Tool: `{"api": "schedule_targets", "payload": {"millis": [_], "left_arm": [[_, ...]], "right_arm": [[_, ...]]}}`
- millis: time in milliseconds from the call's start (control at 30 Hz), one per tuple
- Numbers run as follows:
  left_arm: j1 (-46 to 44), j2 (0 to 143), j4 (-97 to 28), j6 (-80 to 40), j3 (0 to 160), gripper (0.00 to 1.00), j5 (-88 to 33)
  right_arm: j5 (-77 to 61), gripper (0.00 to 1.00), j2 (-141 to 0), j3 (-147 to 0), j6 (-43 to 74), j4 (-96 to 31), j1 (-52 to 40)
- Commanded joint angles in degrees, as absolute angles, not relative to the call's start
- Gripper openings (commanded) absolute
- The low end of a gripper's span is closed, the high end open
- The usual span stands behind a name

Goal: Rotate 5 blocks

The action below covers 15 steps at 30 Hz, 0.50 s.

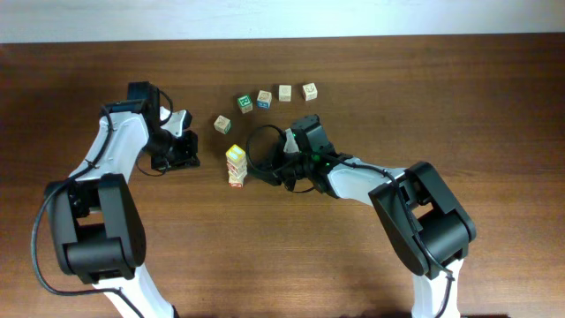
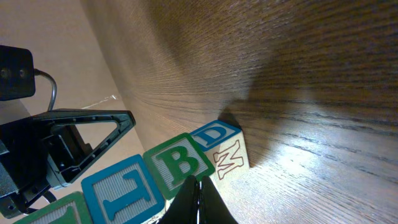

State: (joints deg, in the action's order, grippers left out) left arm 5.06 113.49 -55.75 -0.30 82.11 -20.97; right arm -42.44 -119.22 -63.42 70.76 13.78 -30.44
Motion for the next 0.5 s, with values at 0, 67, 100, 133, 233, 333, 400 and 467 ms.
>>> {"api": "schedule_targets", "payload": {"millis": [0,67,100,133,233,333,400,467], "left_arm": [[5.4,113.7,-55.8,-0.8,83.1,0.0,-21.0],[5.4,113.7,-55.9,-0.8,83.1,0.0,-21.0],[5.4,113.7,-55.9,-0.8,83.1,0.0,-21.0],[5.4,113.7,-55.9,-0.8,83.1,0.0,-21.0],[5.4,113.7,-55.9,-0.8,83.1,0.0,-21.0],[5.4,113.7,-55.9,-0.8,83.1,0.0,-21.0],[5.4,113.7,-55.9,-0.8,83.1,0.0,-21.0],[5.4,113.7,-55.9,-0.8,83.1,0.0,-21.0]], "right_arm": [[-41.2,0.05,-119.4,-63.0,71.0,14.7,-30.8],[-41.3,0.04,-119.4,-63.0,71.0,15.1,-30.8],[-41.3,0.04,-119.4,-63.0,71.0,15.3,-30.8],[-41.3,0.04,-119.4,-63.0,71.0,15.3,-30.8],[-41.3,0.05,-119.4,-63.0,71.0,15.3,-30.8],[-41.2,0.04,-119.4,-63.0,71.0,15.5,-31.0],[-41.1,0.04,-119.4,-63.0,71.0,16.2,-31.5],[-41.0,0.04,-119.4,-63.0,71.0,16.6,-31.7]]}}
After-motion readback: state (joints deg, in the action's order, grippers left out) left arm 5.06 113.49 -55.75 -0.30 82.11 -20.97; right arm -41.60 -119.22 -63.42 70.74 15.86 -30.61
